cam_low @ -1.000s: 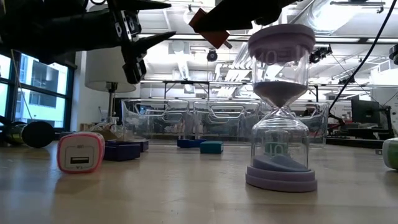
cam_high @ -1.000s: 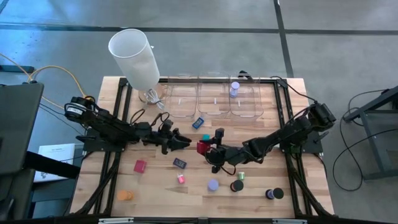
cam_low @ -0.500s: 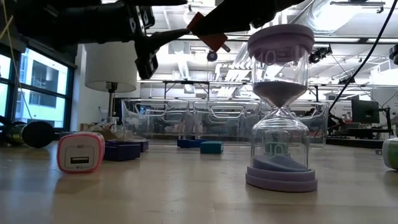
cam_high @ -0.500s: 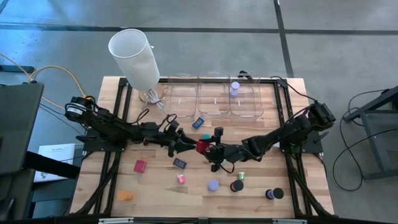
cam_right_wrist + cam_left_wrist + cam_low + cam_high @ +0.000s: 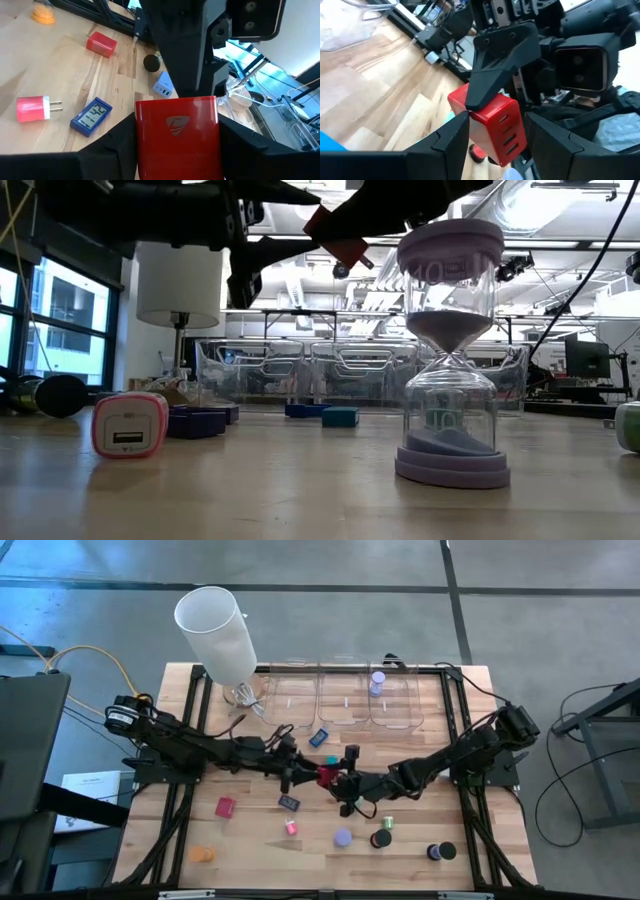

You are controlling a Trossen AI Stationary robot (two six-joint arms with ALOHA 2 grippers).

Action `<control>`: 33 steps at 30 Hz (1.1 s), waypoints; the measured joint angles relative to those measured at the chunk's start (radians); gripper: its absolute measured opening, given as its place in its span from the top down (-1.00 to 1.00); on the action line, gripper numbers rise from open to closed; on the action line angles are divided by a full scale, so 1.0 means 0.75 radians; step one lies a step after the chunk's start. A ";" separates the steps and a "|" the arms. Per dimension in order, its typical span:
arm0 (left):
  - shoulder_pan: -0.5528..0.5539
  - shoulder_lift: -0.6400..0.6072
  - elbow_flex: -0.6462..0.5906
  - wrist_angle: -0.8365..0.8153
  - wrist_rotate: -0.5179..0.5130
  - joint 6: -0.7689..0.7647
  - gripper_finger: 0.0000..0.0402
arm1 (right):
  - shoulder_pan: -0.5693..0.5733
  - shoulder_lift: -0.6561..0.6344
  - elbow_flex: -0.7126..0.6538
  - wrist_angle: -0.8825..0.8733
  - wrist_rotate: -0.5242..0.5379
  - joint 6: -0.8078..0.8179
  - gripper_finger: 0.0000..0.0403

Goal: Pick & Place Office items
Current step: Put the right red charger adapter into the left transparent bin

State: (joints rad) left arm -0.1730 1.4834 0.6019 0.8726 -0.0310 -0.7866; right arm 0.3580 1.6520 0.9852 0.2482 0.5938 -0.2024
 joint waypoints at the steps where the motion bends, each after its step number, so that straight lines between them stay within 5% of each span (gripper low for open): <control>1: 0.000 0.000 0.009 -0.017 -0.006 0.009 0.08 | -0.005 0.000 0.000 -0.006 0.000 0.008 0.02; 33: -0.019 0.087 0.098 -0.109 -0.223 0.004 0.08 | -0.049 0.035 -0.005 -0.027 0.112 0.106 0.02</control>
State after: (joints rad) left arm -0.1871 1.5490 0.6754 0.7906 -0.1985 -0.7838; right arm 0.3210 1.6783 0.9817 0.2278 0.6778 -0.1226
